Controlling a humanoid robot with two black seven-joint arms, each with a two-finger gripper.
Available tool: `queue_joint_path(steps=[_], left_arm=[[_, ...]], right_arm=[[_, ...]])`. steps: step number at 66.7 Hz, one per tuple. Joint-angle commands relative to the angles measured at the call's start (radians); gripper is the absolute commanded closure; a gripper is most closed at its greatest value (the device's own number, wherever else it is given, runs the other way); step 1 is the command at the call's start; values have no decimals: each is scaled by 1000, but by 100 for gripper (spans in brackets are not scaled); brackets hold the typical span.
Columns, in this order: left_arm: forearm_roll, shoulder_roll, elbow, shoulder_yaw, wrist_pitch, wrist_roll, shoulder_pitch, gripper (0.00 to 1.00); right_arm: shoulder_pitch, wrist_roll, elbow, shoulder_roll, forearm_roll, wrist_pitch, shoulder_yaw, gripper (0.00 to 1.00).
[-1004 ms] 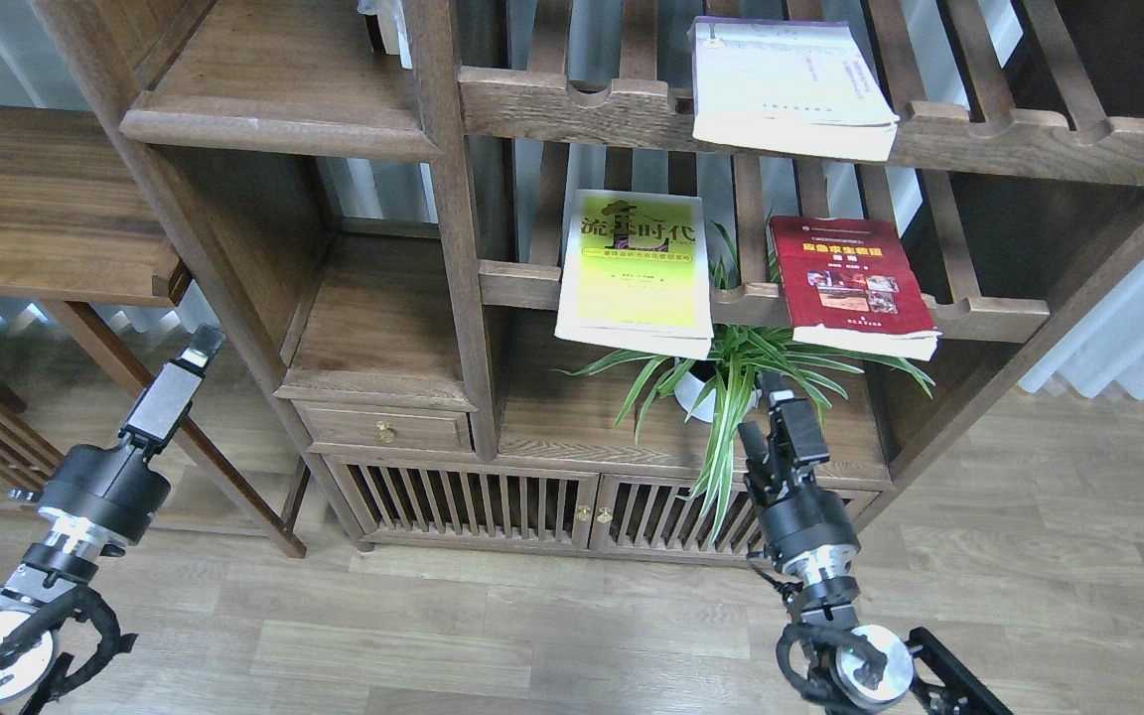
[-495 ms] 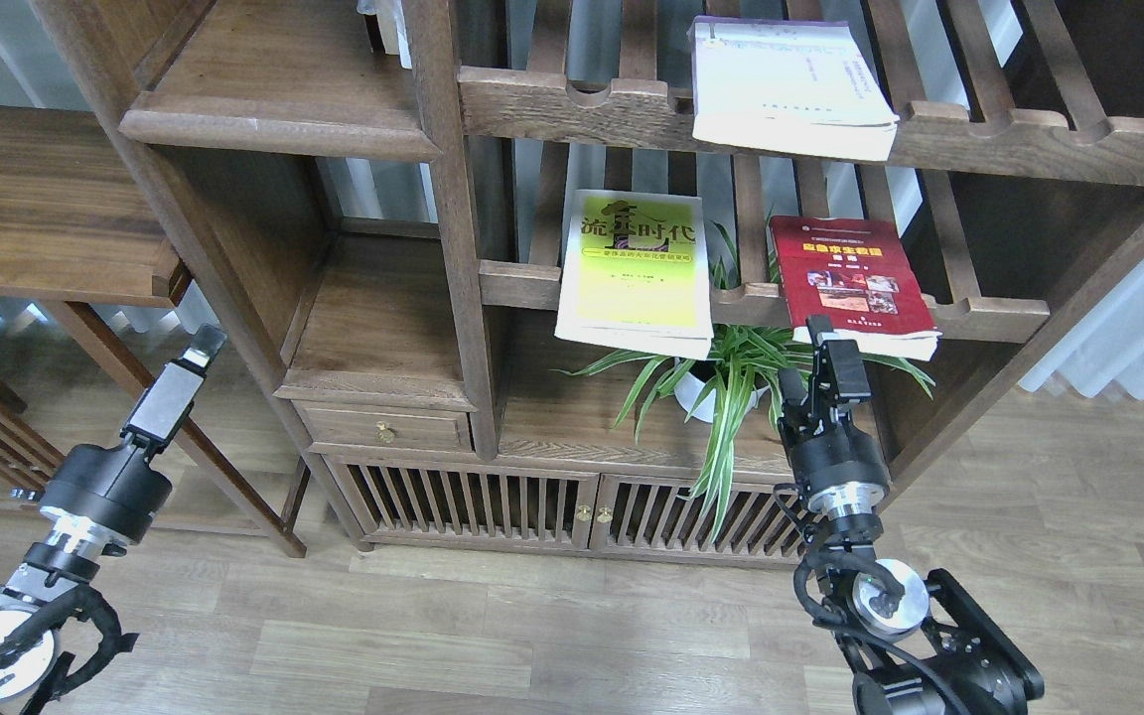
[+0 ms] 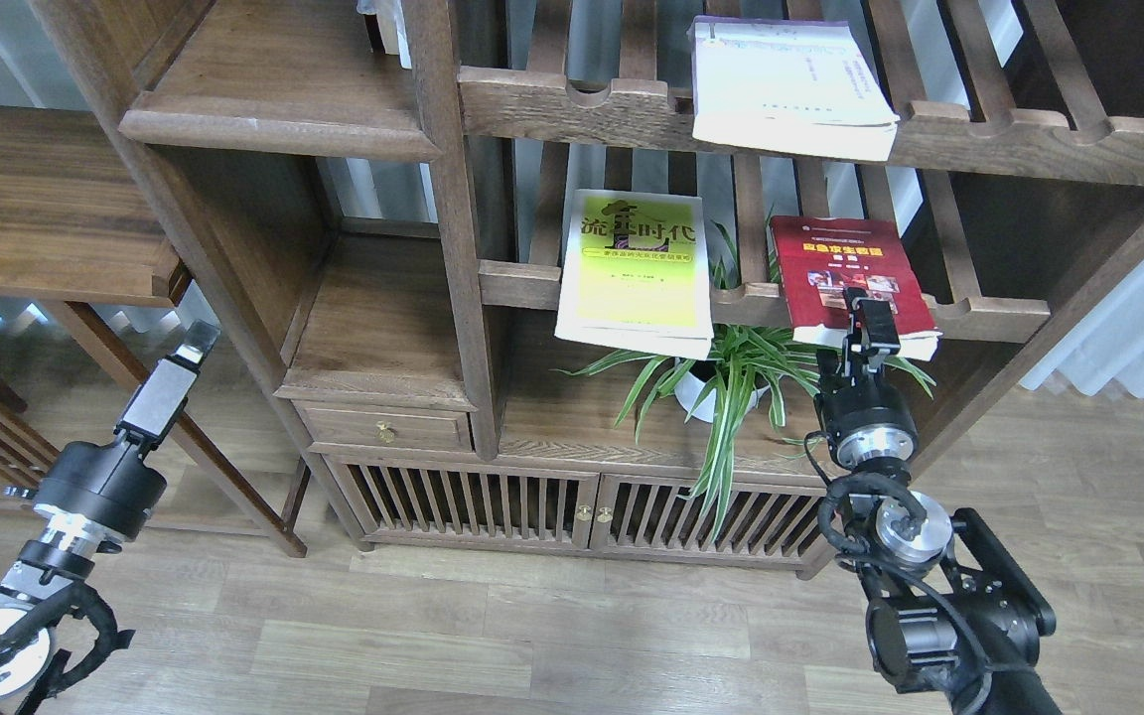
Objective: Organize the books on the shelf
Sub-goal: 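Reach the right gripper up and grasp the red book's edge, then pull the red book off the shelf and lower it with the right gripper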
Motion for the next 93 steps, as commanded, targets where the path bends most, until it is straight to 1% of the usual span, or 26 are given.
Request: queue_joint_path(steps=[1, 2, 5, 10, 11, 13, 14, 16, 17, 19, 20, 29, 37, 40, 47, 55, 59, 67, 69, 70, 71, 81, 88, 93], left_arm=[[0, 0, 0, -2, 0, 0, 0, 0], [0, 0, -2, -2, 0, 0, 0, 0], [0, 0, 0, -2, 0, 0, 0, 0], [0, 0, 0, -5, 0, -1, 0, 0], [0, 0, 0, -8, 0, -1, 0, 0], [0, 0, 0, -8, 0, -1, 0, 0], [0, -2, 0, -9, 0, -1, 0, 0], [0, -2, 0, -9, 0, -1, 0, 0], [0, -2, -2, -11, 0, -3, 0, 0], [0, -2, 0, -13, 0, -8, 0, 0], [0, -2, 0, -13, 0, -9, -1, 0], [0, -2, 0, -14, 0, -8, 0, 0], [0, -2, 0, -16, 0, -5, 0, 0], [0, -2, 1, -16, 0, -5, 2, 0], [0, -2, 1, -16, 0, -6, 2, 0], [0, -3, 4, -16, 0, -6, 3, 0], [0, -3, 11, -16, 0, -6, 3, 0], [-1, -5, 17, -16, 0, -8, 3, 0], [-1, -5, 17, -16, 0, -8, 3, 0], [-1, -5, 20, -16, 0, -9, 3, 0], [-1, -5, 21, -16, 0, -9, 3, 0], [-3, -9, 34, -8, 0, -8, 2, 0], [-3, -31, 90, 10, 0, -8, -3, 0], [-1, -44, 113, 35, 0, 5, -3, 0]], right_arm=[[2, 33, 1, 0, 2, -2, 32, 30], [4, 43, 1, 0, 0, -2, 45, 36], [9, 56, 1, 0, 2, -2, 60, 43], [13, 59, 1, 0, 0, -2, 62, 53], [15, 59, 1, 0, 2, -2, 62, 57], [13, 59, 1, 0, 0, 0, 62, 60], [13, 59, 1, 0, 0, 3, 62, 64], [13, 60, 1, 0, 0, 4, 62, 66], [13, 60, 1, 0, 0, 6, 60, 70], [13, 59, 1, 0, 0, 7, 59, 73], [10, 57, 1, 0, 0, 10, 51, 77], [1, 43, 3, 0, 0, 26, 23, 78], [-1, 42, 7, 0, 2, 78, -9, 88], [-5, 43, 19, 0, 11, 125, -9, 94], [-33, 46, 93, 0, 66, 202, 3, 95], [-135, 51, 193, 0, 143, 237, 25, 95], [-182, 51, 214, 0, 161, 265, 52, 95], [-313, 46, 240, 0, 196, 369, 126, 96], [-355, 46, 246, 0, 207, 372, 146, 96], [-414, 46, 249, 0, 230, 372, 170, 96], [-436, 48, 249, 0, 242, 372, 183, 96], [-593, 43, 245, -2, 304, 372, 229, 96], [-666, 36, 225, -46, 304, 372, 195, 96], [-686, 28, 207, -54, 299, 372, 111, 96]])
